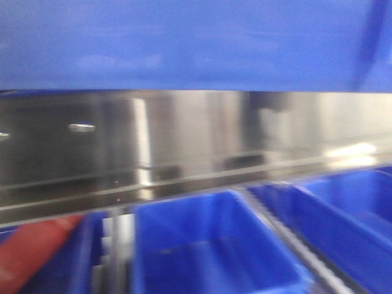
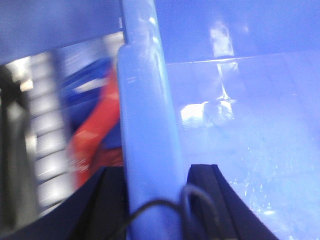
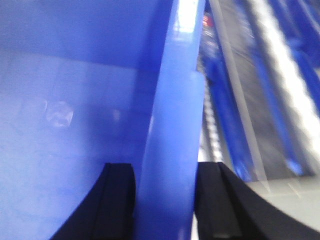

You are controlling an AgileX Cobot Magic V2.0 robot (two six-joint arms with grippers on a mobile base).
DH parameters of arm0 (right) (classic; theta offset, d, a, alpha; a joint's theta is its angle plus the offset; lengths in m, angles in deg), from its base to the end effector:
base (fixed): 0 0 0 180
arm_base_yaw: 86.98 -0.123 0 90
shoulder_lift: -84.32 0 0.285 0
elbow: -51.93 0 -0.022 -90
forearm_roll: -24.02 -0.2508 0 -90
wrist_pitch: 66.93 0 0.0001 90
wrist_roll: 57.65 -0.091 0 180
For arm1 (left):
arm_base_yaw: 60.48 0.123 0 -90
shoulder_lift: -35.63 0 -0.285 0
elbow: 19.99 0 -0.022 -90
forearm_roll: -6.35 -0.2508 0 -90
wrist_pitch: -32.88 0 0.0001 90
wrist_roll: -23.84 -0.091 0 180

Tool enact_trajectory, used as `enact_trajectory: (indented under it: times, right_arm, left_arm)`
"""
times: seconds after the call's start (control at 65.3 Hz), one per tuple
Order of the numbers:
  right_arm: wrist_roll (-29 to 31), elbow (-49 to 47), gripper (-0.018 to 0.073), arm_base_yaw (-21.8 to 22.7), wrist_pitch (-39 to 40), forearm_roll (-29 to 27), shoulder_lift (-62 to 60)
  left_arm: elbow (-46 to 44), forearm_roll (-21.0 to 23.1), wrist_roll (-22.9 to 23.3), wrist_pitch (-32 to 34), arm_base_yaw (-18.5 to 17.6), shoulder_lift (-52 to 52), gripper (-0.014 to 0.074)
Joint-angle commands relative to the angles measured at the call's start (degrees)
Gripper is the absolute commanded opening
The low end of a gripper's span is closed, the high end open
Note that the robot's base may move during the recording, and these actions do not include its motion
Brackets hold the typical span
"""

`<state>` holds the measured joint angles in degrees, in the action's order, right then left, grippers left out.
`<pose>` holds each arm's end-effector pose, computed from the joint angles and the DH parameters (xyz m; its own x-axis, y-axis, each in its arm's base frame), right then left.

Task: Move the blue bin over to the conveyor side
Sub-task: 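Drive away from the shelf carrying the blue bin in both grippers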

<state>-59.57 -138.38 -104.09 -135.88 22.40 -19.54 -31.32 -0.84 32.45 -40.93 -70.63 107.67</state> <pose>0.2058 0.0659 0.4583 -0.6861 -0.1655 -0.7084 -0.2823 0.9580 0.0496 0.1836 -0.0218 0.4727 -0.6945 0.0085 -0.7194 0.0107 0.9999 0.0015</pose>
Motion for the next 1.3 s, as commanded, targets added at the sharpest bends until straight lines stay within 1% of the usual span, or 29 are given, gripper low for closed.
enact_trajectory:
  times: [0.0, 1.286]
  right_arm:
    - [1.0, -0.9, -0.0079, -0.1, 5.6, 0.1, -1.4]
    - [1.0, -0.9, -0.0079, -0.1, 5.6, 0.1, -1.4]
  left_arm:
    - [-0.8, 1.5, -0.9, 5.0, -0.5, -1.0, -0.0016]
    - [-0.8, 1.5, -0.9, 5.0, -0.5, -1.0, -0.0016]
